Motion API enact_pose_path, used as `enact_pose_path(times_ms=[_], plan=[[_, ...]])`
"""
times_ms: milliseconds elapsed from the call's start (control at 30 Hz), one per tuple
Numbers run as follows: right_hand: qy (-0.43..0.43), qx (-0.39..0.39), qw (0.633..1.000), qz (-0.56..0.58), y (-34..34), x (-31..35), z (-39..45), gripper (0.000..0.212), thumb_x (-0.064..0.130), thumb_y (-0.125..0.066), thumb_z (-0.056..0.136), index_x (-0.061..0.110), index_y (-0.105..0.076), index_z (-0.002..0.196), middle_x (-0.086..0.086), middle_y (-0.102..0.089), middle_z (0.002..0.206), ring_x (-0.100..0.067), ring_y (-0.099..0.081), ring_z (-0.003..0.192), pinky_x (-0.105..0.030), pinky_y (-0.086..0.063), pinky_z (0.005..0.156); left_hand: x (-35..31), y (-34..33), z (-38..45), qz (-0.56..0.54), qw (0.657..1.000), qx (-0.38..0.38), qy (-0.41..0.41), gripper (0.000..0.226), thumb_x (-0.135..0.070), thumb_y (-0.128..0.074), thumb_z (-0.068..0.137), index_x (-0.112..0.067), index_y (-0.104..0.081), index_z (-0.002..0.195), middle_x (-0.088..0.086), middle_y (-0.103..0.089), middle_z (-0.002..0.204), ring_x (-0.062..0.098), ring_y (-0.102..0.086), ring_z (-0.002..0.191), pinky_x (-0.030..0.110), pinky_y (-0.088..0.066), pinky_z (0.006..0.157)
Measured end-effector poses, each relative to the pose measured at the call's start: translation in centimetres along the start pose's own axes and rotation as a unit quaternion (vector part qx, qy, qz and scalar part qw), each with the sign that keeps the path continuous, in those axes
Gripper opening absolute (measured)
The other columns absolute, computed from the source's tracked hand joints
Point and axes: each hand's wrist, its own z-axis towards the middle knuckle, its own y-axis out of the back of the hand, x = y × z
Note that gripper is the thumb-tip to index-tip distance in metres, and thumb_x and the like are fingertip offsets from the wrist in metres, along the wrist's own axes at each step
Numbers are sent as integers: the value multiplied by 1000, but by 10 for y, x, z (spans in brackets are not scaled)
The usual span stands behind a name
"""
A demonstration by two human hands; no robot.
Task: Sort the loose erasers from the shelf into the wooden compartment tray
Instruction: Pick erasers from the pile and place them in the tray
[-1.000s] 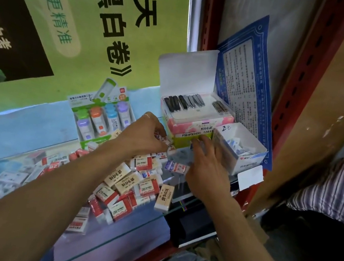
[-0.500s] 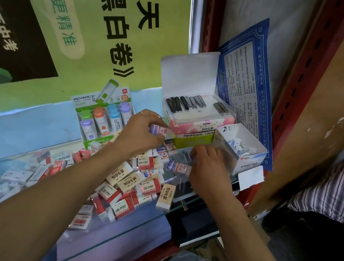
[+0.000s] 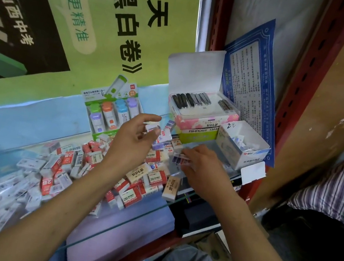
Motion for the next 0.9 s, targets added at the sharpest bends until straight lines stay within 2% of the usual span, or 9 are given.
enact_pose_path(times_ms=[67, 133, 267, 400, 467, 567, 667, 833, 900], plan=[[11, -3, 1000, 12, 1, 1, 2, 24, 14, -60, 90, 17, -66, 113, -6, -56, 101, -26, -52, 97, -34, -45, 76, -2, 4, -17, -20, 1000, 10, 8, 23, -25, -54, 98, -37, -60, 117, 4, -60, 75, 16, -54, 60, 20, -43, 57], [17, -13, 1000, 1, -1, -1, 3, 22, 8, -60, 89, 11, -68, 109, -10, -57, 97, -29, -54, 93, -38, -49, 74, 0, 6, -26, -12, 1000, 14, 14, 22, -26, -51, 100, -36, -59, 118, -2, -52, 66, 15, -38, 47, 18, -35, 44], [5, -11, 999, -39, -11, 4, 2, 25, 1, -61, 86, 4, -62, 111, -16, -56, 101, -35, -53, 95, -46, -52, 73, 6, 15, -35, -38, 997, -43, 60, 16, -31, -60, 94, -35, -61, 110, 7, -67, 113, 2, -61, 69, 15, -44, 53], [-22, -72, 996, 38, -2, 19, 0, 23, 8, -45, 98, 5, -59, 116, -15, -58, 103, -31, -53, 96, -41, -47, 78, 11, 29, -43, -132, 977, -113, 123, 22, -40, -77, 79, -39, -65, 98, 2, -67, 118, 18, -67, 102, 43, -56, 88], [-37, -85, 987, 130, 6, 39, -5, 21, 14, -44, 101, 9, -60, 112, -10, -61, 96, -25, -55, 87, -37, -45, 73, 9, 37, -51, -152, 971, -126, 131, 23, -40, -77, 79, -40, -66, 99, -1, -67, 118, 23, -64, 109, 47, -54, 93], [-33, -43, 975, 215, 5, 73, -9, 19, 23, -45, 101, 16, -61, 107, -4, -64, 86, -19, -55, 74, -33, -43, 66, 4, 50, -69, -173, 963, -153, 138, 26, -32, -75, 82, -30, -66, 106, -2, -69, 108, 16, -68, 92, 33, -57, 76], [-35, 11, 958, 284, -5, 107, -10, 21, 26, -47, 100, 13, -62, 98, -7, -65, 79, -26, -62, 70, -38, -49, 64, 0, 67, -90, -220, 948, -177, 146, 31, -21, -76, 82, -20, -66, 111, 5, -74, 93, 17, -66, 70, 27, -52, 58], [-11, 47, 925, 376, -15, 160, -11, 17, 14, -51, 98, 7, -66, 95, 0, -66, 71, -12, -64, 63, -32, -53, 65, 4, 103, -123, -261, 930, -223, 129, 20, -8, -63, 90, -15, -66, 109, 3, -73, 91, 12, -69, 67, 30, -57, 63], [1, 88, 906, 415, -24, 182, -14, 14, 6, -54, 95, 0, -67, 92, -10, -68, 74, -12, -65, 65, -32, -57, 68, 14, 114, -135, -243, 931, -247, 116, 18, -5, -63, 90, -14, -67, 105, 2, -74, 88, 11, -69, 70, 27, -58, 61]])
